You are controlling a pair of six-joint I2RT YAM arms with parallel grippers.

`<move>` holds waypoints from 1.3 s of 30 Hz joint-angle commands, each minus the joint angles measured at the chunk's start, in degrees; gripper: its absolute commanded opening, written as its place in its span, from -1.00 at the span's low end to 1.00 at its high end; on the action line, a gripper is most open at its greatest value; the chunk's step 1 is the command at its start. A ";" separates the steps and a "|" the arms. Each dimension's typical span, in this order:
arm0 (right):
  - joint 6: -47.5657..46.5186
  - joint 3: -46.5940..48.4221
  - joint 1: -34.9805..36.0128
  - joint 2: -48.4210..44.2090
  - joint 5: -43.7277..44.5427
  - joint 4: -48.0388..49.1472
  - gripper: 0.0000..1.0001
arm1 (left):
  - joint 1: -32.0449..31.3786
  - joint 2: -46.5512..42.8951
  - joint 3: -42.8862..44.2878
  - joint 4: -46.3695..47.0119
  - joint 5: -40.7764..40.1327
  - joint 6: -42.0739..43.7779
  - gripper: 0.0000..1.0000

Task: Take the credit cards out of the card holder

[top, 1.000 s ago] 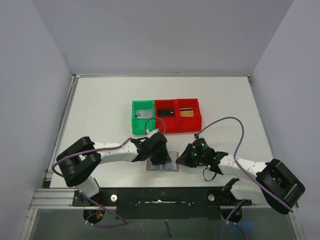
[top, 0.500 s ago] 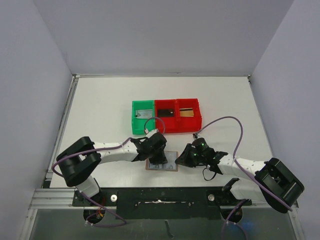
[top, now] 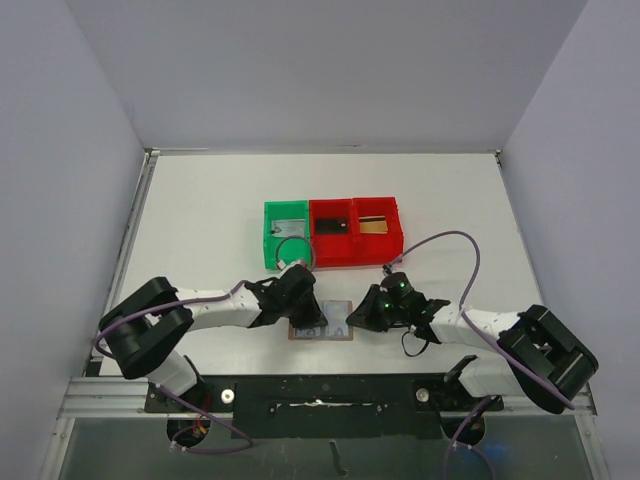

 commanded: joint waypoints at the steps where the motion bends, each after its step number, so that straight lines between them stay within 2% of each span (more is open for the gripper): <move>1: 0.87 -1.75 0.44 2.36 0.81 0.28 -0.82 | 1.56 -3.41 -3.33 7.37 1.55 -0.72 -1.00; 5: 1.31 -1.80 0.40 2.56 1.50 -0.12 -0.83 | 2.20 -5.72 -3.05 5.98 1.24 0.23 -1.00; 15: -0.32 -1.12 -0.65 -0.02 2.57 -1.76 -0.82 | 2.30 -10.14 0.06 -7.74 -5.76 3.93 -1.00; 18: -3.24 1.62 -0.57 -4.20 4.20 -5.54 -0.70 | 2.73 -12.43 0.29 -10.87 -8.56 5.61 -0.98; 20: -5.16 3.96 -0.64 -7.24 5.26 -8.26 -0.60 | 4.20 -14.48 -0.24 -11.88 -9.11 6.60 -0.84; 23: -7.90 7.67 -0.61 -9.12 4.49 -9.11 -0.34 | 7.61 -17.95 -2.53 -9.98 -6.80 8.39 -0.64; 27: -6.55 9.85 1.81 -4.50 1.81 -2.24 -0.31 | 9.11 -20.15 -6.10 -4.16 -2.97 9.11 -0.47; 33: -3.40 14.15 5.98 8.19 0.64 2.26 -0.45 | 9.28 -18.37 -7.53 -1.57 -0.06 8.61 -0.45; 39: -1.66 15.73 7.70 13.77 -0.40 2.41 -0.46 | 9.39 -16.60 -7.30 -1.88 0.69 9.91 -0.45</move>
